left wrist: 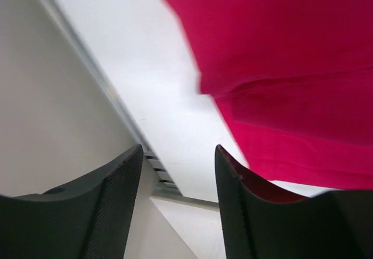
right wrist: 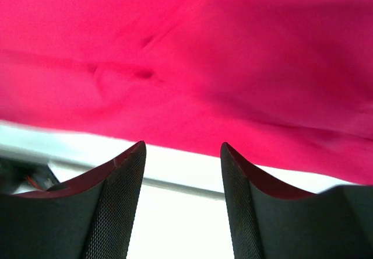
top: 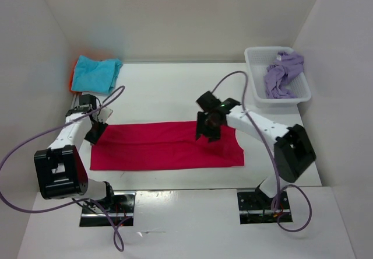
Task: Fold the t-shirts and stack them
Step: Fold the other side of the tshirt into a rectangle
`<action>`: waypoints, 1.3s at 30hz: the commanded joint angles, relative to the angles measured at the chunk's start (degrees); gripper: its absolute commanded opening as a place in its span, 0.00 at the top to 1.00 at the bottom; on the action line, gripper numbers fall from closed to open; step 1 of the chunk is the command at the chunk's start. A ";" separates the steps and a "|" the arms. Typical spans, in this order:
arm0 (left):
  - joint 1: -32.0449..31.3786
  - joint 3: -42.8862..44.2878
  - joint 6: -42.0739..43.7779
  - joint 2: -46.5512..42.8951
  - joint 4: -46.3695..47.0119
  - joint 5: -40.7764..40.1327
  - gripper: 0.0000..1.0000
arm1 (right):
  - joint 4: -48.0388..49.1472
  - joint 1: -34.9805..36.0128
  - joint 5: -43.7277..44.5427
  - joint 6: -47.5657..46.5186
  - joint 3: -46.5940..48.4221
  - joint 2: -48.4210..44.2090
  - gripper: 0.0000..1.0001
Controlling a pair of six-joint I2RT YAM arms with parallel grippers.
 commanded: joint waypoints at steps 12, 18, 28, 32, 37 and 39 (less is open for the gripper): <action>-17.51 27.84 -2.98 -1.87 -4.79 35.47 0.61 | 5.34 -23.06 4.43 -0.60 -10.76 -8.84 0.83; -40.38 30.49 -2.99 13.60 -0.59 38.04 0.58 | 8.41 -23.06 3.36 -1.48 -11.90 -4.79 0.73; -52.18 36.56 -5.36 29.27 5.22 41.03 0.49 | 8.16 -21.05 -1.13 -2.01 -15.05 0.15 0.78; -52.71 37.17 -5.89 31.55 7.07 41.55 0.46 | 4.38 -18.15 -3.14 -0.07 -15.59 -2.40 0.85; -52.71 37.70 -7.56 32.69 8.48 41.03 0.44 | -0.89 -11.73 -2.53 4.41 -16.21 -7.49 0.85; -52.71 37.70 -8.08 32.69 9.10 40.50 0.44 | -3.00 -9.10 -2.01 5.81 -16.74 -8.91 0.85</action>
